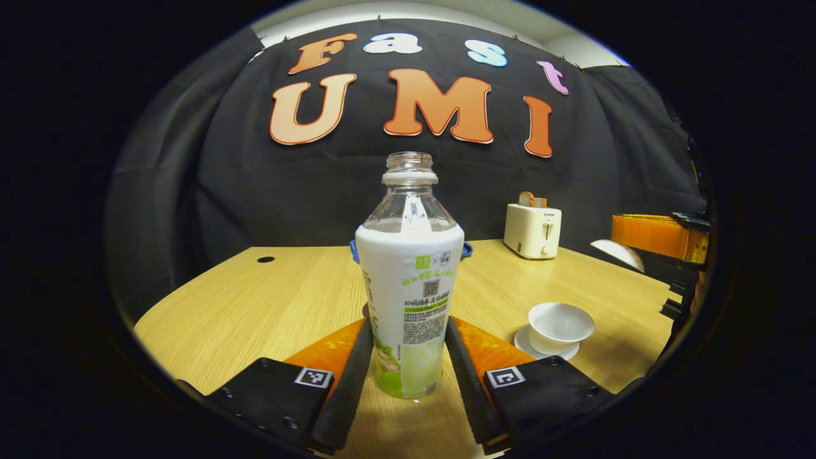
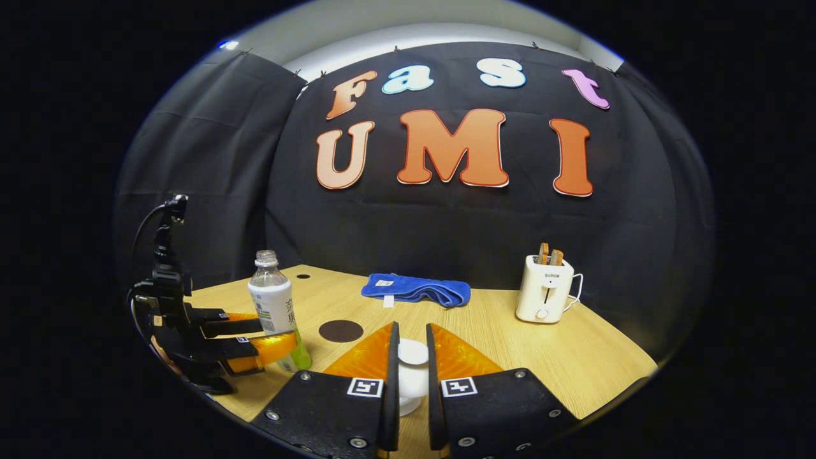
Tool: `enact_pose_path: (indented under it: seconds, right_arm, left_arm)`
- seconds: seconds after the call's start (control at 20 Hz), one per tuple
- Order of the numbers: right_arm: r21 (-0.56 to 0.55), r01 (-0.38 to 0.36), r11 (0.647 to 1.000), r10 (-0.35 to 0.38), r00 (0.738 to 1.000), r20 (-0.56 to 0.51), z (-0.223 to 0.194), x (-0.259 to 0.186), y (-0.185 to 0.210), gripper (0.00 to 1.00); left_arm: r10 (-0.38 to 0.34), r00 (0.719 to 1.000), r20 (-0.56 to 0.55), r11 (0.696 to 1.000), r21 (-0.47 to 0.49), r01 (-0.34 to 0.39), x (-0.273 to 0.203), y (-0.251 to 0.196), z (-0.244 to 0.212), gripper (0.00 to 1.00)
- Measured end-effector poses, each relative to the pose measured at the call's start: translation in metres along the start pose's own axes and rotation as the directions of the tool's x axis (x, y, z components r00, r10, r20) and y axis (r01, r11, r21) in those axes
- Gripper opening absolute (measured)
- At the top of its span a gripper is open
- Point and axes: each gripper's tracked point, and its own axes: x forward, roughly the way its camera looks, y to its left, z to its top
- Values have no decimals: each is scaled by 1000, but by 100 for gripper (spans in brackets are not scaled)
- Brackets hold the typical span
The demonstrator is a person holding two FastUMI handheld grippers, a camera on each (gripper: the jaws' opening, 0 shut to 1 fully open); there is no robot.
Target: Open the teacup lid with one hand, grasp the water bottle and pour water into the teacup with the other hand; after pouring, place the water bottle on the coaster and then close the teacup lid.
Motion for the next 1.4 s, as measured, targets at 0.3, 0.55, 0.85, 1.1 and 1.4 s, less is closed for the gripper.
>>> enact_pose_path:
  seconds: [0.3,0.55,0.85,1.1,1.4]
  right_arm:
    - [-9,6,1000,-6,1000,1,3,-1,-2,19]
    - [-7,28,1000,-28,999,22,12,-7,-16,19]
    - [5,63,998,-63,997,51,22,-15,-38,19]
    - [1,96,995,-96,994,60,24,-22,-57,19]
    - [2,121,993,-121,989,87,34,-29,-76,19]
  left_arm:
    - [27,1000,7,998,51,-27,2,5,4,66]
    - [63,997,41,981,184,-69,3,3,23,64]
    - [53,998,35,933,354,-62,11,-9,24,65]
    - [61,998,32,852,519,-69,16,-13,19,65]
    - [85,996,7,707,704,-66,21,-9,12,66]
